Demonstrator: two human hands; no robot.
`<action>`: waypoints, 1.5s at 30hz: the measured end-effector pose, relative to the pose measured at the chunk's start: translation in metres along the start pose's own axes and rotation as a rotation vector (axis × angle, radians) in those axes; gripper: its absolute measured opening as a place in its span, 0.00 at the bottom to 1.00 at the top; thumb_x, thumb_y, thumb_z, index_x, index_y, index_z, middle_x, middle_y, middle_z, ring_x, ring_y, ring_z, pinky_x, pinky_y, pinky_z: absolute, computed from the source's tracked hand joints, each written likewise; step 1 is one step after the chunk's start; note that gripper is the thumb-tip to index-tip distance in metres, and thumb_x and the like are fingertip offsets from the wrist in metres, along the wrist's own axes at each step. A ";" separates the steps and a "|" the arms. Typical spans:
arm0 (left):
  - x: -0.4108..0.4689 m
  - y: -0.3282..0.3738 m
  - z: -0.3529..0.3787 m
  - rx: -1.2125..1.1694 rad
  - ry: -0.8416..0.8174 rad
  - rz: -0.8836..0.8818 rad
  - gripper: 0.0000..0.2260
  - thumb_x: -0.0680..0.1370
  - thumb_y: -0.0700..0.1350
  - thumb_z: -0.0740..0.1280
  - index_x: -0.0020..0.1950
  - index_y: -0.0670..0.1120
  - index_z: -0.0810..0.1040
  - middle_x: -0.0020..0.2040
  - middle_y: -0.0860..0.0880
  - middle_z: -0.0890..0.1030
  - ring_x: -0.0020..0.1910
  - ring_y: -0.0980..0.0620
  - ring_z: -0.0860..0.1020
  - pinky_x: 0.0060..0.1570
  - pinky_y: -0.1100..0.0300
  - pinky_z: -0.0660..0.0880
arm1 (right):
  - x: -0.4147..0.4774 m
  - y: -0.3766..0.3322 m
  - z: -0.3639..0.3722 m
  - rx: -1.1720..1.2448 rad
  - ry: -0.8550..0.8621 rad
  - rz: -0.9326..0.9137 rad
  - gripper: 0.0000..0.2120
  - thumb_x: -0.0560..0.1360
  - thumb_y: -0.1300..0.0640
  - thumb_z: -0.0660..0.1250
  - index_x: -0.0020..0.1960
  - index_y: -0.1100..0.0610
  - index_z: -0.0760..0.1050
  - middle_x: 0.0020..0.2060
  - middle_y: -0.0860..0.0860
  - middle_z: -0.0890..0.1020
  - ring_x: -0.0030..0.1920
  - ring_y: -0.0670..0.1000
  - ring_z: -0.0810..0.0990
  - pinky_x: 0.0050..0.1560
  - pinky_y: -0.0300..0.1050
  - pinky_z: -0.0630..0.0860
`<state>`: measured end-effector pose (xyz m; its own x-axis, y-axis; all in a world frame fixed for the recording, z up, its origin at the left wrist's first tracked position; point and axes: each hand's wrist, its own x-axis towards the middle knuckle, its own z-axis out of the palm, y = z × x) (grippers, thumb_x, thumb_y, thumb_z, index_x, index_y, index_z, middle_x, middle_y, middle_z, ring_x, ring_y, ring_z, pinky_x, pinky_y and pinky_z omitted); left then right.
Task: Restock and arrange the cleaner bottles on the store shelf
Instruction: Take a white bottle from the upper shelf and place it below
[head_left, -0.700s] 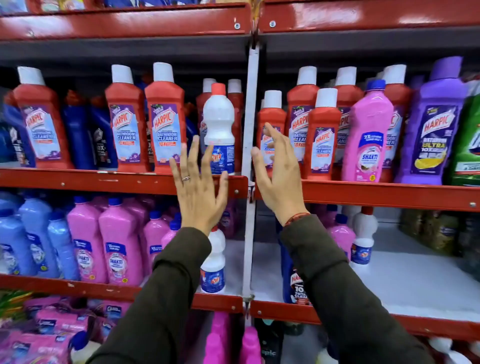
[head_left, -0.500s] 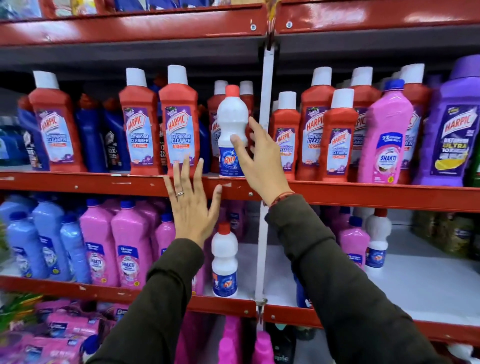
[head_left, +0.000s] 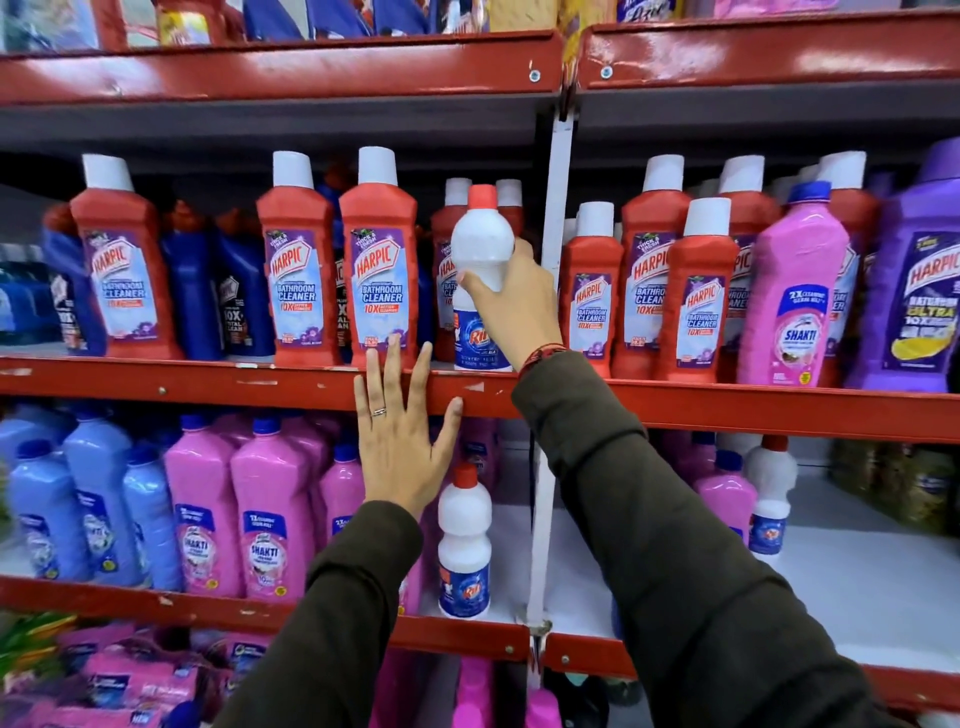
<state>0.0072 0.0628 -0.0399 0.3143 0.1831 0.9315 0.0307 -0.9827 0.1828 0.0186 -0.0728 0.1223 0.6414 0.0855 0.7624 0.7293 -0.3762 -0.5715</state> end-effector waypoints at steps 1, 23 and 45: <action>0.000 0.000 0.000 0.003 -0.001 0.002 0.31 0.84 0.62 0.52 0.84 0.51 0.53 0.85 0.44 0.51 0.85 0.43 0.46 0.83 0.43 0.46 | -0.001 -0.001 0.000 0.020 0.013 -0.001 0.30 0.79 0.51 0.70 0.75 0.63 0.65 0.65 0.61 0.80 0.66 0.61 0.79 0.64 0.54 0.77; -0.015 0.050 -0.024 0.024 -0.052 -0.023 0.31 0.84 0.60 0.51 0.84 0.49 0.54 0.85 0.43 0.52 0.85 0.42 0.49 0.82 0.39 0.48 | -0.042 0.024 -0.102 0.281 0.088 0.037 0.24 0.76 0.48 0.74 0.70 0.54 0.74 0.55 0.45 0.83 0.48 0.38 0.83 0.47 0.37 0.81; -0.138 0.245 0.037 -0.156 -0.183 0.072 0.29 0.84 0.55 0.56 0.83 0.48 0.57 0.85 0.46 0.55 0.85 0.45 0.48 0.83 0.45 0.43 | -0.164 0.195 -0.251 0.287 0.082 0.164 0.31 0.74 0.53 0.78 0.74 0.47 0.72 0.57 0.39 0.84 0.59 0.34 0.82 0.53 0.27 0.78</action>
<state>0.0067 -0.2038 -0.1353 0.4770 0.0904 0.8742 -0.1408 -0.9740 0.1775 -0.0038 -0.3916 -0.0384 0.7433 -0.0332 0.6681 0.6624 -0.1031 -0.7420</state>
